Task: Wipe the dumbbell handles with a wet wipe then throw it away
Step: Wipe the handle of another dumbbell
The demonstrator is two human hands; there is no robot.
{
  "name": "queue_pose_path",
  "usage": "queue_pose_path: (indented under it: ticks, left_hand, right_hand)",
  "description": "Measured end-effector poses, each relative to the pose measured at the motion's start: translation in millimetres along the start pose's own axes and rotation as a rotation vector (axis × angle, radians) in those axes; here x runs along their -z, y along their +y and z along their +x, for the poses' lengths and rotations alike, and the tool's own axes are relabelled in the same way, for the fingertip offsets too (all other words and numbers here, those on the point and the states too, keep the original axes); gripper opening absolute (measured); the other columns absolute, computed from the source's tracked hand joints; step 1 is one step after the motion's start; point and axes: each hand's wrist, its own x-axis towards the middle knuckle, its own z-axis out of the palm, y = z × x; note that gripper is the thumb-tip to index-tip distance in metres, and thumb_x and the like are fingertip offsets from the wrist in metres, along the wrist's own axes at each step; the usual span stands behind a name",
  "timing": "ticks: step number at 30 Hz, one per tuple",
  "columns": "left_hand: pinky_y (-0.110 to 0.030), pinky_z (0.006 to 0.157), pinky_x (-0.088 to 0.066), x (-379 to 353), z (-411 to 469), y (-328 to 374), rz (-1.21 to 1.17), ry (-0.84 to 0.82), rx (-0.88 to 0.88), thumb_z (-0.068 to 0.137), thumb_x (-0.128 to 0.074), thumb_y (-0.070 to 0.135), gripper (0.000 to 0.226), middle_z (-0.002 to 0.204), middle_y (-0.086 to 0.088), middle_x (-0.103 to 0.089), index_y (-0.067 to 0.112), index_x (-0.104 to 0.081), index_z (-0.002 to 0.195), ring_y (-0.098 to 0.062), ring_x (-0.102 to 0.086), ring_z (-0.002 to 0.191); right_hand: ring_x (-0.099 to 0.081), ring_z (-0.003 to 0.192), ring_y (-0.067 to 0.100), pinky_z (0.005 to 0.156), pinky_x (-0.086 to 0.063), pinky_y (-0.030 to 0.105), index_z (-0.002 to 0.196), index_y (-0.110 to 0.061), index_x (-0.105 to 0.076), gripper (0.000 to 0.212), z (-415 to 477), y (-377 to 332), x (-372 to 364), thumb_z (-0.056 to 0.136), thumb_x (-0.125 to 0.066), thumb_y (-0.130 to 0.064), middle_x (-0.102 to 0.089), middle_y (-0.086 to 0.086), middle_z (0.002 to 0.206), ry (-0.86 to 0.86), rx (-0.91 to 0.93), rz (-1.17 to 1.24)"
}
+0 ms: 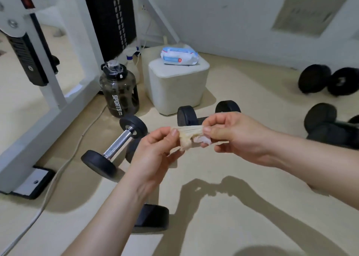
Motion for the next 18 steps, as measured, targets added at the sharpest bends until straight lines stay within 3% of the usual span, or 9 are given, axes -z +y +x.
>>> queue_pose_path:
  ticks: [4,7,11,15,18]
  left_hand:
    - [-0.026,0.069,-0.054,-37,9,-7,-0.001,-0.261,0.071,0.085,-0.064,0.014,0.007,0.088,-0.013,-0.069,0.012,-0.071,0.083,-0.019,-0.065,0.076]
    - [-0.022,0.067,-0.053,-64,14,-4,0.132,-0.388,0.083,0.08,-0.066,0.018,0.013,0.081,-0.01,-0.068,0.008,-0.069,0.089,-0.019,-0.063,0.072]
    - [-0.02,0.059,-0.046,-108,18,-5,0.338,-0.34,-0.014,0.085,-0.063,0.011,0.006,0.061,0.0,-0.057,0.009,-0.064,0.08,-0.012,-0.052,0.057]
    - [-0.02,0.044,-0.038,-173,26,-12,0.377,-0.273,-0.038,0.091,-0.047,0.004,0.028,0.057,-0.001,-0.041,0.016,-0.054,0.067,-0.015,-0.036,0.052]
    - [-0.021,0.043,-0.033,-234,34,-37,0.616,-0.268,-0.132,0.097,-0.048,0.015,0.022,0.062,-0.007,-0.047,0.018,-0.052,0.075,-0.019,-0.045,0.052]
  right_hand:
    - [-0.055,0.066,0.011,0.056,-0.046,0.019,0.079,-0.015,-0.061,0.012,-30,-4,41,0.087,-0.063,-0.007,-0.062,0.005,0.074,0.055,0.01,-0.127]
    - [-0.052,0.062,0.011,0.059,-0.044,0.021,0.085,-0.009,-0.068,0.008,-53,-3,68,0.079,-0.071,-0.005,-0.059,0.002,0.067,0.018,-0.01,-0.258]
    - [-0.047,0.066,0.016,0.063,-0.038,0.029,0.082,-0.01,-0.075,0.008,-80,12,99,0.075,-0.077,-0.009,-0.057,0.007,0.071,0.014,0.001,-0.371]
    - [-0.049,0.063,0.012,0.064,-0.04,0.028,0.072,-0.014,-0.073,0.011,-107,30,141,0.07,-0.081,-0.021,-0.059,0.003,0.066,0.136,0.049,-0.384]
    - [-0.052,0.069,0.012,0.069,-0.041,0.03,0.072,-0.012,-0.07,0.018,-132,42,192,0.073,-0.079,-0.027,-0.06,0.004,0.07,0.207,0.088,-0.396]
